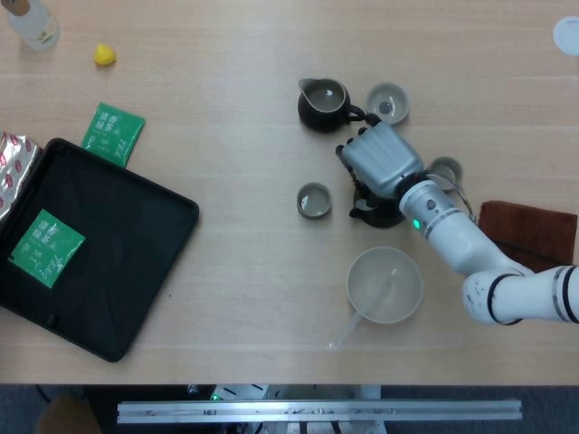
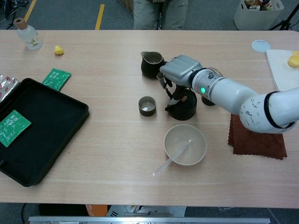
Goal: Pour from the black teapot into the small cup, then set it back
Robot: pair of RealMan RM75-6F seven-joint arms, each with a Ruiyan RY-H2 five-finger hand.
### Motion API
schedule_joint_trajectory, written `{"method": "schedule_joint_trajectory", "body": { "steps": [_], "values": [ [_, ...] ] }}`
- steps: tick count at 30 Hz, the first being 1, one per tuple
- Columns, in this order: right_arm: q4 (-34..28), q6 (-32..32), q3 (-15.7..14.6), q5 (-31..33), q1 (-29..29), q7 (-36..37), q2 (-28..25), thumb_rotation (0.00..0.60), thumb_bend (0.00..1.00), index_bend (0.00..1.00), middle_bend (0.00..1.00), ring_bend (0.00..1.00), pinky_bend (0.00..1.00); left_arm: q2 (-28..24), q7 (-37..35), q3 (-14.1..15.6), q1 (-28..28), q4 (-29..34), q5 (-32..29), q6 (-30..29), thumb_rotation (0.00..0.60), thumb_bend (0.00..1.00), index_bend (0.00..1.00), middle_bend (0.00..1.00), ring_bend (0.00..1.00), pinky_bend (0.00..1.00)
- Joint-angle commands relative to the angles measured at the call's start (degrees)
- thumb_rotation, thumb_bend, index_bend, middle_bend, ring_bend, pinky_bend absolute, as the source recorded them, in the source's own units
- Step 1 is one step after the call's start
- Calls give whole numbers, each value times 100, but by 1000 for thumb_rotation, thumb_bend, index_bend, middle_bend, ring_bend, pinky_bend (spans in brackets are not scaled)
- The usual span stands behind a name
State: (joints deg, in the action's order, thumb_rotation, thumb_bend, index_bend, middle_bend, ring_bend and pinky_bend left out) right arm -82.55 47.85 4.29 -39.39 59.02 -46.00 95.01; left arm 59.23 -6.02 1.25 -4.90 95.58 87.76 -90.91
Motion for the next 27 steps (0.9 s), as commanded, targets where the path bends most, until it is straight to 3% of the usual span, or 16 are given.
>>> {"method": "schedule_joint_trajectory", "body": {
  "steps": [1,27],
  "values": [
    [-142,-10,2,105,-3,68,-115,491,39,446,519,410,182,8,2,-1,5,-8,1,7,600,295,113,170,101,90],
    [-1247,10,-330,686,106,332,-1004,495,40,504,570,490,183,65,38,-28,76,-16,-10,82,600,295,113,169,101,90]
  ]
}}
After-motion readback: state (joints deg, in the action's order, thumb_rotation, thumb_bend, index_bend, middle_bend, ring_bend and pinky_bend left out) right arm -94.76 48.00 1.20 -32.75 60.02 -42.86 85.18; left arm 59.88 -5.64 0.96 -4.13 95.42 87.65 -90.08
